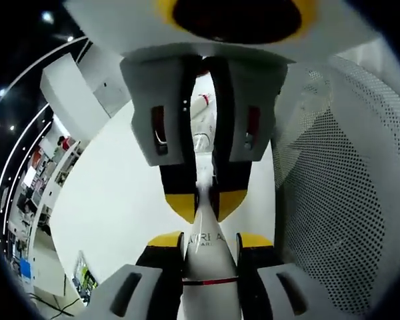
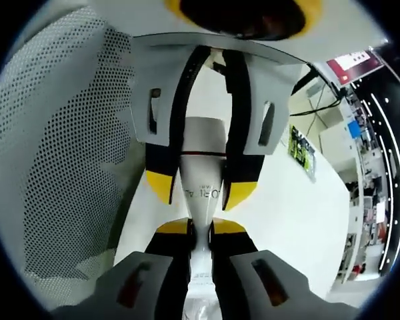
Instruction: Arrange the skincare products in the storage area until every visible bottle or jar stands upright without overlapping.
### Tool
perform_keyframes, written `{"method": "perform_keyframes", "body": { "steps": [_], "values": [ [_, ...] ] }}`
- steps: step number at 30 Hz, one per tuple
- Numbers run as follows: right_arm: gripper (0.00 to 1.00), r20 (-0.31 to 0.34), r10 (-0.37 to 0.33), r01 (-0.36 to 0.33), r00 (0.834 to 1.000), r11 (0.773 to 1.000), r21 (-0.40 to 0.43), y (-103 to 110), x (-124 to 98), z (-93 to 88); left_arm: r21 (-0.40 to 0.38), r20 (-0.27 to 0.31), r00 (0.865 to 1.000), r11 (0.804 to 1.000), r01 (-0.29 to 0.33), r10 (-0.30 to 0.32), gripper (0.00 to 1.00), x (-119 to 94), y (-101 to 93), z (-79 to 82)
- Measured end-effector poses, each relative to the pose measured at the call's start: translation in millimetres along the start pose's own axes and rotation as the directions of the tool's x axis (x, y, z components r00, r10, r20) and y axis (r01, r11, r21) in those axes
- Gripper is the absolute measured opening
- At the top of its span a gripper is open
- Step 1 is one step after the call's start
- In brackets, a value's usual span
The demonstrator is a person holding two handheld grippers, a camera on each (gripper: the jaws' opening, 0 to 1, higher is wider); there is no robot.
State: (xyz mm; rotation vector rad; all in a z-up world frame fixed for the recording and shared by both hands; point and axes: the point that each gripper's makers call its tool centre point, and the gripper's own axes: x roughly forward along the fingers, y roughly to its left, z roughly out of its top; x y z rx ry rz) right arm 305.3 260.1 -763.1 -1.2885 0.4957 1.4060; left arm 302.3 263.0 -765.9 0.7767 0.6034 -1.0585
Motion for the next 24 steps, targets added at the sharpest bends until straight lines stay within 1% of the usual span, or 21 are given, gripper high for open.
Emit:
{"method": "perform_keyframes", "body": {
  "steps": [3, 4, 5, 7, 8, 12, 13, 14, 15, 16, 17, 18, 19, 20, 21, 22, 24],
  "values": [
    [0.08, 0.006, -0.026, 0.026, 1.000, 1.000, 0.011, -1, 9, -0.4, 0.017, -0.006, 1.000, 1.000, 0.015, -0.015, 0.28, 4, 3.7, -6.8],
    [0.08, 0.004, -0.028, 0.028, 1.000, 0.999, 0.022, -1, 13, -0.9, 0.045, -0.005, 0.999, 0.998, 0.034, -0.034, 0.28, 7, 2.3, -9.8],
    [0.08, 0.005, -0.023, 0.023, 1.000, 0.999, 0.026, 1, 15, -0.8, 0.038, -0.012, 0.999, 0.998, 0.051, -0.051, 0.28, 8, 0.8, -12.6],
    [0.08, 0.012, -0.022, 0.022, 1.000, 0.999, 0.047, 3, 21, -1.7, 0.048, -0.018, 0.998, 0.996, 0.069, -0.068, 0.28, 10, 0.2, -16.6],
    [0.08, 0.017, -0.014, 0.013, 1.000, 0.998, 0.066, 4, 23, -1.5, 0.043, -0.025, 0.996, 0.996, 0.081, -0.080, 0.28, 12, -0.5, -18.9],
    [0.09, 0.017, -0.004, 0.003, 1.000, 0.997, 0.081, 4, 29, -3.6, 0.017, -0.026, 0.994, 0.994, 0.104, -0.104, 0.28, 17, -1.6, -23.0],
    [0.09, 0.018, 0.003, -0.005, 1.000, 0.997, 0.079, 6, 29, -5.0, 0.018, -0.029, 0.993, 0.994, 0.111, -0.110, 0.28, 19, -3.0, -23.4],
    [0.10, 0.021, 0.014, -0.016, 1.000, 0.997, 0.074, 9, 31, -7.5, 0.004, -0.037, 0.991, 0.992, 0.126, -0.126, 0.28, 20, -5.7, -24.5],
    [0.10, 0.031, 0.012, -0.014, 0.999, 0.997, 0.074, 8, 30, -7.7, 0.002, -0.030, 0.992, 0.993, 0.121, -0.120, 0.28, 21, -4.2, -24.1],
    [0.11, 0.051, -0.007, 0.003, 0.999, 0.996, 0.087, 6, 30, -6.8, -0.039, -0.017, 0.992, 0.991, 0.125, -0.126, 0.28, 21, -3.6, -24.2],
    [0.14, 0.048, -0.019, 0.013, 0.999, 0.992, 0.124, 4, 30, -11.9, -0.035, -0.012, 0.993, 0.992, 0.121, -0.121, 0.28, 21, -1.7, -24.7],
    [0.17, 0.062, -0.021, 0.012, 0.998, 0.988, 0.152, 4, 30, -12.1, -0.033, -0.013, 0.993, 0.993, 0.116, -0.117, 0.28, 21, -1.1, -26.1],
    [0.21, 0.056, -0.017, 0.006, 0.998, 0.982, 0.190, 6, 29, -16.6, -0.047, -0.016, 0.993, 0.992, 0.118, -0.119, 0.28, 21, -1.0, -27.9],
    [0.24, 0.049, -0.015, 0.005, 0.999, 0.981, 0.196, 7, 29, -20.9, -0.050, -0.015, 0.993, 0.992, 0.119, -0.120, 0.28, 21, -1.2, -28.6],
    [0.26, 0.075, -0.022, 0.008, 0.997, 0.983, 0.182, 8, 27, -22.5, -0.046, -0.012, 0.993, 0.992, 0.120, -0.121, 0.28, 21, -2.3, -27.7],
    [0.26, 0.081, -0.023, 0.008, 0.996, 0.983, 0.183, 9, 25, -24.5, -0.044, -0.012, 0.993, 0.992, 0.120, -0.121, 0.28, 21, -2.4, -27.7],
    [0.28, 0.075, -0.024, 0.008, 0.997, 0.977, 0.211, 10, 23, -32.4, -0.034, -0.013, 0.991, 0.991, 0.129, -0.130, 0.28, 22, -4.6, -25.9]
  ]
}}
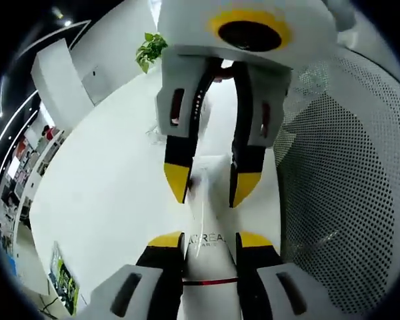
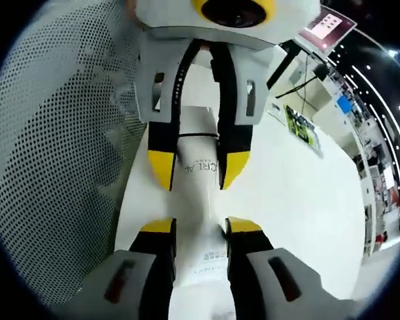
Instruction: Arrange the skincare products in the storage area until every visible bottle or jar stands upright without overlapping.
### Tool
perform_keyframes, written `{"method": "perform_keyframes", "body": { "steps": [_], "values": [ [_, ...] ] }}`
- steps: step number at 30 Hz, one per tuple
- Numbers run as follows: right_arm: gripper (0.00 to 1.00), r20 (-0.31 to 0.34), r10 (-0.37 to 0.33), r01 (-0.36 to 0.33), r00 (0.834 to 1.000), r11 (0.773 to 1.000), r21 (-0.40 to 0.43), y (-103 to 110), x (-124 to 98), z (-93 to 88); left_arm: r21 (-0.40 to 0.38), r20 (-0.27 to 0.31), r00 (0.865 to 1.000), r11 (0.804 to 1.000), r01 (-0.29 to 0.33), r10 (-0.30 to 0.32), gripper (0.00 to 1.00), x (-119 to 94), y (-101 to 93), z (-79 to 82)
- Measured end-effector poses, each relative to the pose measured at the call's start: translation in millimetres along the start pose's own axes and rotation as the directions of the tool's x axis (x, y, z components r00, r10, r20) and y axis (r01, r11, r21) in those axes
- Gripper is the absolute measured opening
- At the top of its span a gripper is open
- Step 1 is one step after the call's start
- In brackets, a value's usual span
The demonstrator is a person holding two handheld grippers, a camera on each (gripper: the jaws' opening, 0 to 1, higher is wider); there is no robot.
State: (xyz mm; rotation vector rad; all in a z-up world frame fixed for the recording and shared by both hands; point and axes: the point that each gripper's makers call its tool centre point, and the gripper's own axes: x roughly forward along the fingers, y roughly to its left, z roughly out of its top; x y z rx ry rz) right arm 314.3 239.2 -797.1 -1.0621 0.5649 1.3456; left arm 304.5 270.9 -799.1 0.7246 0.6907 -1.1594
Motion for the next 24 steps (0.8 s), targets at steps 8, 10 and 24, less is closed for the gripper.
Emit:
{"method": "perform_keyframes", "body": {
  "steps": [8, 10, 24],
  "values": [
    [0.39, -0.003, -0.001, 0.002, 1.000, 0.987, 0.162, -5, -7, -26.2, 0.023, -0.012, 1.000, 1.000, 0.016, -0.016, 0.28, 1, -4.5, -5.6],
    [0.40, -0.013, 0.036, -0.034, 0.999, 0.988, 0.150, -3, -5, -26.9, 0.035, -0.019, 1.000, 0.999, 0.018, -0.017, 0.28, 1, -4.8, -7.0],
    [0.32, -0.037, 0.065, -0.057, 0.997, 0.984, 0.167, -1, 0, -21.1, 0.030, -0.104, 0.994, 0.999, -0.028, 0.031, 0.31, 2, -2.8, -5.3]
  ]
}}
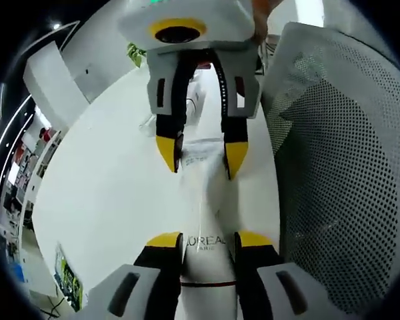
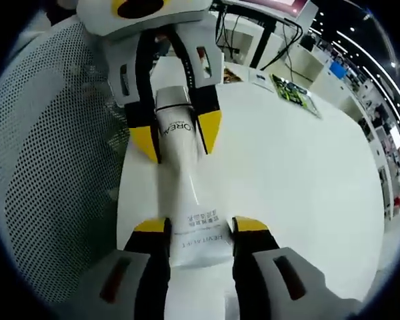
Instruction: Arrange the skincare products in the storage area until every visible bottle or jar stands upright without overlapping.
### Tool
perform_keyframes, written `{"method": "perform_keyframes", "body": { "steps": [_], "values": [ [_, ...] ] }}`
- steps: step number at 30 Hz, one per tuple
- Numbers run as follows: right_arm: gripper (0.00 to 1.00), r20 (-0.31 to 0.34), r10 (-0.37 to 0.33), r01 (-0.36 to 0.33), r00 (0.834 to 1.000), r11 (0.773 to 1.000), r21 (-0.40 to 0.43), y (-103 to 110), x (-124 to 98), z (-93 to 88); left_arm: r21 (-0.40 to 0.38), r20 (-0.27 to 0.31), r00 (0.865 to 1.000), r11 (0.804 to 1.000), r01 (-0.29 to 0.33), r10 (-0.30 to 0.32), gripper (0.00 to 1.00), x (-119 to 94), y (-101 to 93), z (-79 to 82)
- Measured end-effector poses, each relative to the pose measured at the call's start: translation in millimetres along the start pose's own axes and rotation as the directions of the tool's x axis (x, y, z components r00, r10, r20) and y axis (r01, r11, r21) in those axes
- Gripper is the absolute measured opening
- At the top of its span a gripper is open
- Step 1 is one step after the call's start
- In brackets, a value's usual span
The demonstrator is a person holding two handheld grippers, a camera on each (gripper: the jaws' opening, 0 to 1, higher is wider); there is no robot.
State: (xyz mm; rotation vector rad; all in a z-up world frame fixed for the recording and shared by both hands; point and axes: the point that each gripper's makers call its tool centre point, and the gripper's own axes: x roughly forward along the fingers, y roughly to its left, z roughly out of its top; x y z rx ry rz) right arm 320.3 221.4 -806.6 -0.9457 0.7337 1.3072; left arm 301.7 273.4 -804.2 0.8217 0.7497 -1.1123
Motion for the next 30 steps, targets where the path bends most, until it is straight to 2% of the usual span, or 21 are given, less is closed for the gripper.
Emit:
{"method": "perform_keyframes", "body": {
  "steps": [3, 6, 8, 13, 15, 16, 17, 18, 20, 22, 24, 27, 28, 30],
  "values": [
    [0.32, -0.008, -0.017, 0.017, 1.000, 1.000, -0.014, -1, -1, -1.0, 0.064, -0.027, 0.999, 0.998, -0.027, 0.028, 0.29, 0, 2.0, 2.1],
    [0.31, -0.006, -0.036, 0.035, 0.999, 0.999, -0.010, -3, -3, -1.4, 0.112, -0.019, 0.999, 0.993, -0.035, 0.037, 0.28, 4, 2.7, 11.1],
    [0.31, -0.014, -0.046, 0.045, 0.999, 0.999, -0.015, -2, -3, -3.0, 0.112, -0.035, 0.999, 0.993, -0.025, 0.029, 0.28, 6, 0.3, 15.4],
    [0.32, 0.001, -0.058, 0.058, 0.998, 0.998, -0.006, -1, -4, -2.6, 0.076, -0.013, 1.000, 0.997, -0.015, 0.016, 0.28, 10, -0.4, 30.2],
    [0.32, 0.005, -0.073, 0.073, 0.997, 0.997, -0.029, -1, -5, -1.1, 0.085, -0.019, 1.000, 0.996, -0.013, 0.015, 0.28, 16, -0.2, 35.0],
    [0.32, 0.014, -0.087, 0.088, 0.996, 0.995, -0.054, -2, -6, 0.7, 0.074, -0.042, 0.999, 0.997, -0.002, 0.005, 0.27, 22, -1.4, 33.4],
    [0.32, 0.029, -0.072, 0.074, 0.997, 0.995, -0.062, 1, -6, 2.3, 0.096, -0.045, 0.999, 0.995, 0.020, -0.016, 0.26, 21, -2.5, 33.8],
    [0.32, 0.026, -0.084, 0.085, 0.996, 0.995, -0.048, -1, -9, 1.2, 0.044, -0.020, 1.000, 0.999, -0.010, 0.011, 0.23, 24, 4.1, 36.5],
    [0.32, 0.027, -0.102, 0.104, 0.994, 0.993, -0.052, -5, -11, 0.2, 0.024, -0.021, 1.000, 1.000, 0.005, -0.004, 0.23, 22, 5.6, 38.8],
    [0.32, 0.039, -0.102, 0.104, 0.994, 0.994, -0.045, -5, -13, -0.7, 0.043, -0.019, 1.000, 0.999, 0.018, -0.017, 0.23, 23, 5.0, 39.0],
    [0.32, 0.043, -0.110, 0.112, 0.993, 0.992, -0.053, -7, -14, -2.2, 0.027, -0.004, 1.000, 0.999, 0.024, -0.024, 0.22, 24, 5.9, 40.3],
    [0.32, 0.050, -0.104, 0.107, 0.993, 0.993, -0.051, -9, -16, -3.2, -0.086, 0.037, 0.998, 0.995, 0.047, -0.044, 0.20, 27, 4.4, 42.9],
    [0.32, 0.048, -0.104, 0.107, 0.993, 0.993, -0.059, -8, -16, -4.0, -0.110, 0.060, 0.996, 0.992, 0.065, -0.059, 0.19, 28, 3.5, 44.1],
    [0.32, 0.054, -0.100, 0.103, 0.994, 0.993, -0.054, -8, -17, -4.3, -0.118, 0.063, 0.996, 0.991, 0.065, -0.058, 0.18, 28, 4.6, 42.7]
  ]
}}
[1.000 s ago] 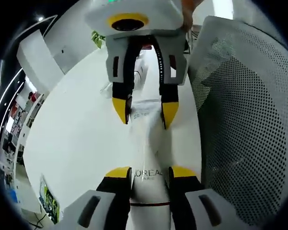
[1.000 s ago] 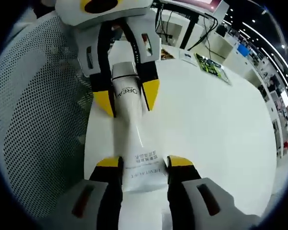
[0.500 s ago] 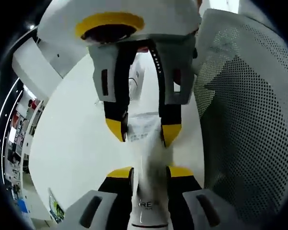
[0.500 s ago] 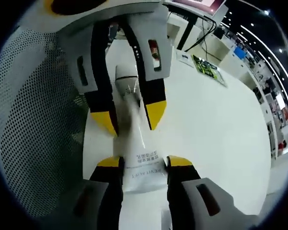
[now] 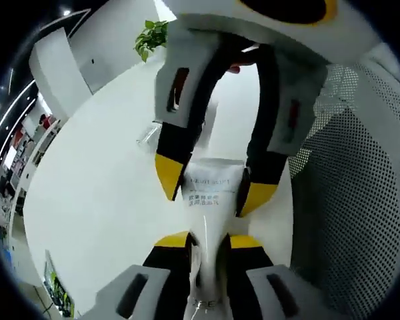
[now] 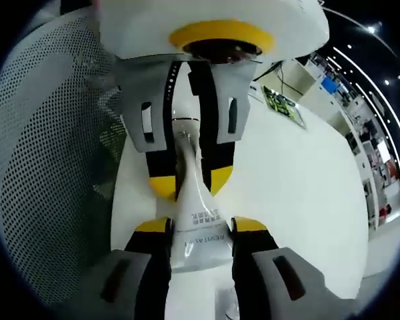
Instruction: Arrange the skincare products in the storage area until every visible bottle or jar stands upright without overlapping.
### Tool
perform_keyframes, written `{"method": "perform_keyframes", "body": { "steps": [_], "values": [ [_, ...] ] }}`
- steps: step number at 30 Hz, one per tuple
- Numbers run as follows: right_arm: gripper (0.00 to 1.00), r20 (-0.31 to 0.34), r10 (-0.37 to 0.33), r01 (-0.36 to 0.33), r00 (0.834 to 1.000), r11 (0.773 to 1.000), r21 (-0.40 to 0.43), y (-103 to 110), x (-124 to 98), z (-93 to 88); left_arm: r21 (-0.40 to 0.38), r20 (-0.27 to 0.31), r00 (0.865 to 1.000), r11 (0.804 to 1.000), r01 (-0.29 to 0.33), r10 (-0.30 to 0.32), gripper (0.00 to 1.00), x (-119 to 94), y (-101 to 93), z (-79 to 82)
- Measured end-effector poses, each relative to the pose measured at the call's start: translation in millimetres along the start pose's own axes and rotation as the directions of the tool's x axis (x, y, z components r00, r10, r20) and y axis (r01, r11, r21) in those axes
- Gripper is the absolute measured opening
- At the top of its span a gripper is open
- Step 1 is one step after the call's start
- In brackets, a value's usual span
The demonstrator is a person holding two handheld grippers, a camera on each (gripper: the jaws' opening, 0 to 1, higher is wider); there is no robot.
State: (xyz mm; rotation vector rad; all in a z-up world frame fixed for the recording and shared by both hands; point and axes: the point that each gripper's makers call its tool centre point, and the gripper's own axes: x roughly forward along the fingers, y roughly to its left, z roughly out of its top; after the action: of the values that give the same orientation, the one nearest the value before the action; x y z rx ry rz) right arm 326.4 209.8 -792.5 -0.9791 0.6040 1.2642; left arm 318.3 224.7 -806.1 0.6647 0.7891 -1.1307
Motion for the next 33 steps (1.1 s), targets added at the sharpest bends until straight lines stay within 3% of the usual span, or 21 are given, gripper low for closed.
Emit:
{"method": "perform_keyframes", "body": {
  "steps": [4, 6, 10, 12, 15, 17, 18, 20, 21, 22, 23, 25, 27, 28, 30, 32, 33],
  "values": [
    [0.32, 0.019, -0.008, 0.008, 1.000, 1.000, -0.002, -1, -5, 2.2, -0.158, 0.066, 0.997, 0.987, 0.038, -0.028, 0.11, 0, -0.2, 4.5],
    [0.31, 0.014, -0.034, 0.034, 0.999, 0.999, -0.021, -3, -8, 1.3, -0.163, 0.052, 0.998, 0.986, 0.042, -0.034, 0.11, 1, 2.1, 6.0],
    [0.31, 0.034, -0.049, 0.048, 0.998, 0.999, 0.021, -6, -12, 0.1, -0.174, 0.058, 0.997, 0.983, 0.059, -0.050, 0.10, 1, -0.9, 7.1],
    [0.30, 0.048, -0.081, 0.079, 0.996, 0.996, 0.043, -12, -17, 2.1, -0.240, 0.089, 0.995, 0.968, 0.069, -0.049, 0.10, -1, 0.1, 9.9],
    [0.32, 0.076, -0.136, 0.121, 0.988, 0.978, 0.170, -24, -29, 4.9, -0.312, 0.107, 0.994, 0.948, 0.063, -0.031, 0.09, -5, 5.1, 10.4],
    [0.38, 0.118, -0.189, 0.149, 0.975, 0.946, 0.288, -35, -40, 7.3, -0.350, 0.131, 0.991, 0.934, 0.063, -0.018, 0.09, -9, 9.6, 11.1],
    [0.41, 0.125, -0.203, 0.156, 0.971, 0.938, 0.309, -38, -42, 7.1, -0.365, 0.139, 0.990, 0.929, 0.062, -0.012, 0.08, -10, 11.4, 10.8],
    [0.46, 0.169, -0.239, 0.132, 0.956, 0.867, 0.481, -47, -54, 7.5, -0.437, 0.185, 0.982, 0.897, 0.062, 0.022, 0.08, -18, 18.2, 14.9],
    [0.50, 0.191, -0.275, 0.115, 0.942, 0.802, 0.585, -54, -61, 5.6, -0.461, 0.204, 0.978, 0.885, 0.063, 0.037, 0.08, -21, 20.9, 17.1],
    [0.54, 0.209, -0.290, 0.092, 0.934, 0.760, 0.644, -56, -64, 5.2, -0.482, 0.223, 0.974, 0.873, 0.068, 0.047, 0.08, -25, 22.7, 19.5],
    [0.57, 0.231, -0.296, 0.039, 0.927, 0.688, 0.725, -58, -69, 4.5, -0.495, 0.255, 0.964, 0.867, 0.061, 0.077, 0.08, -31, 27.5, 24.8],
    [0.59, 0.289, -0.323, -0.036, 0.901, 0.609, 0.792, -61, -78, 9.6, -0.533, 0.309, 0.947, 0.841, 0.093, 0.091, 0.08, -40, 28.7, 35.9],
    [0.59, 0.335, -0.349, -0.129, 0.875, 0.498, 0.858, -63, -85, 17.7, -0.535, 0.327, 0.939, 0.841, 0.088, 0.109, 0.08, -47, 30.5, 42.8],
    [0.60, 0.358, -0.376, -0.180, 0.855, 0.433, 0.883, -68, -91, 22.1, -0.538, 0.337, 0.934, 0.838, 0.090, 0.116, 0.08, -49, 30.8, 46.2],
    [0.59, 0.400, -0.419, -0.262, 0.815, 0.348, 0.900, -73, -100, 32.5, -0.548, 0.368, 0.920, 0.830, 0.101, 0.131, 0.08, -55, 31.0, 54.8],
    [0.58, 0.410, -0.427, -0.311, 0.806, 0.285, 0.907, -73, -102, 41.4, -0.567, 0.394, 0.904, 0.817, 0.100, 0.163, 0.08, -62, 33.6, 62.4],
    [0.57, 0.419, -0.428, -0.333, 0.801, 0.265, 0.905, -72, -103, 45.7, -0.572, 0.402, 0.898, 0.815, 0.091, 0.182, 0.08, -67, 34.0, 66.3]
  ]
}}
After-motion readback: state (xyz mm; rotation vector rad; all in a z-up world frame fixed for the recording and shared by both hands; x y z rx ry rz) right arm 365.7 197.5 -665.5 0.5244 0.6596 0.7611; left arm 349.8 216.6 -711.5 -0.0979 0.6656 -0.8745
